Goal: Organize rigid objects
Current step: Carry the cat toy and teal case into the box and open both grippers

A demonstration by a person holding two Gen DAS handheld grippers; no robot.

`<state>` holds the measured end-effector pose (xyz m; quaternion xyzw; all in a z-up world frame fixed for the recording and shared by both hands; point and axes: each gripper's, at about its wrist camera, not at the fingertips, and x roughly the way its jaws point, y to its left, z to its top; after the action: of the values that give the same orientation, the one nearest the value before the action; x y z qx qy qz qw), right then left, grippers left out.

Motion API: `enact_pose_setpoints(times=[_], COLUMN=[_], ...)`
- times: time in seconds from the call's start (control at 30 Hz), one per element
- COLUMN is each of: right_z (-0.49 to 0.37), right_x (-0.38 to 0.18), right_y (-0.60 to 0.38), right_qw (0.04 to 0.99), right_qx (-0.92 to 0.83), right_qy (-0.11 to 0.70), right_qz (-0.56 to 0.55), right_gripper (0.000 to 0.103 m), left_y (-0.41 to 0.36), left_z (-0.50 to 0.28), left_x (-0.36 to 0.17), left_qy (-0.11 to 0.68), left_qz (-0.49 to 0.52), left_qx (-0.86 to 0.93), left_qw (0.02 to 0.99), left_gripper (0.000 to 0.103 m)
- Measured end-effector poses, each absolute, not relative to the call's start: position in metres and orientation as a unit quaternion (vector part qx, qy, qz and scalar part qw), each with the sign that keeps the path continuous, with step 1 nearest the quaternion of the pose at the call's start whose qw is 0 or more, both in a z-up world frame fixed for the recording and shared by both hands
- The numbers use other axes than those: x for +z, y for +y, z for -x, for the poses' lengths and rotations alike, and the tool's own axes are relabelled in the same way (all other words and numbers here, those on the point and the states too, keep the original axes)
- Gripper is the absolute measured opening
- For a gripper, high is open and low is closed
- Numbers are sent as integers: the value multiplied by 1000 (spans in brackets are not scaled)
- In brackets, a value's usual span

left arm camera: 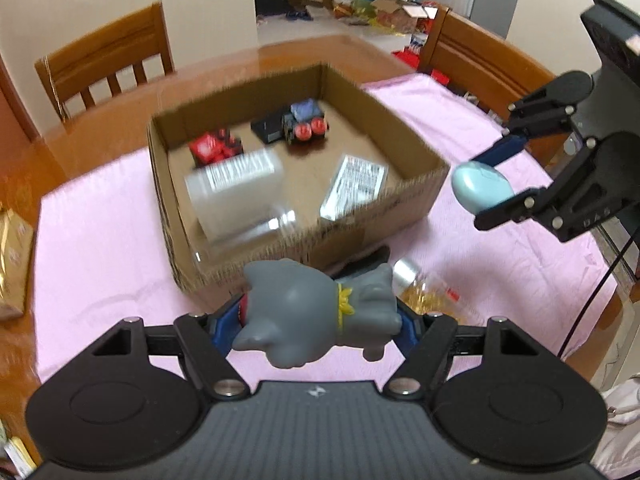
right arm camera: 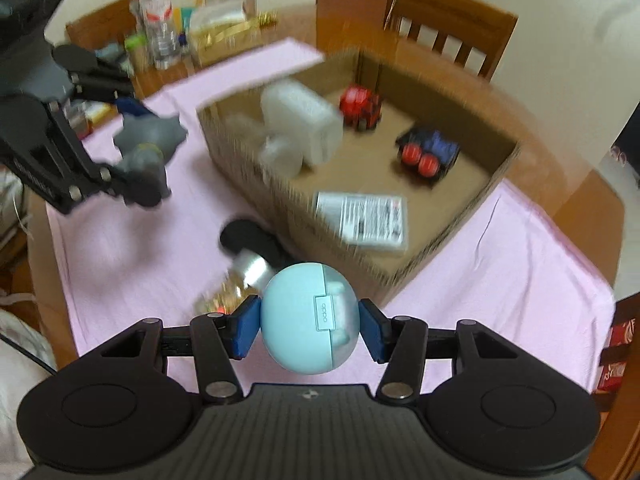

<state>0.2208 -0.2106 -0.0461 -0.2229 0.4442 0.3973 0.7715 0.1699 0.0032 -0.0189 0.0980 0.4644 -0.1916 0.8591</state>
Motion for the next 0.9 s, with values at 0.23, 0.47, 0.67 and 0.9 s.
enact_pose_setpoints(times=[0.23, 0.47, 0.67, 0.9], right_z=[-243, -261, -271, -285], right_x=[-16, -27, -32, -38], right_y=[-195, -184, -184, -190], right_qw=[797, 798, 800, 804], right_qx=[397, 395, 391, 382], right_qy=[403, 405, 409, 416], right_qz=[210, 208, 198, 188], right_gripper=[58, 58, 58, 58], left_y=[-11, -42, -49, -29], left_z=[-205, -269, -297, -273], left_x=[17, 23, 3, 11], left_qy=[409, 374, 376, 360], left_qz=[-112, -116, -111, -93], left_qx=[-193, -197, -151, -135], left_qw=[885, 899, 908, 918], left_gripper=[72, 73, 88, 98])
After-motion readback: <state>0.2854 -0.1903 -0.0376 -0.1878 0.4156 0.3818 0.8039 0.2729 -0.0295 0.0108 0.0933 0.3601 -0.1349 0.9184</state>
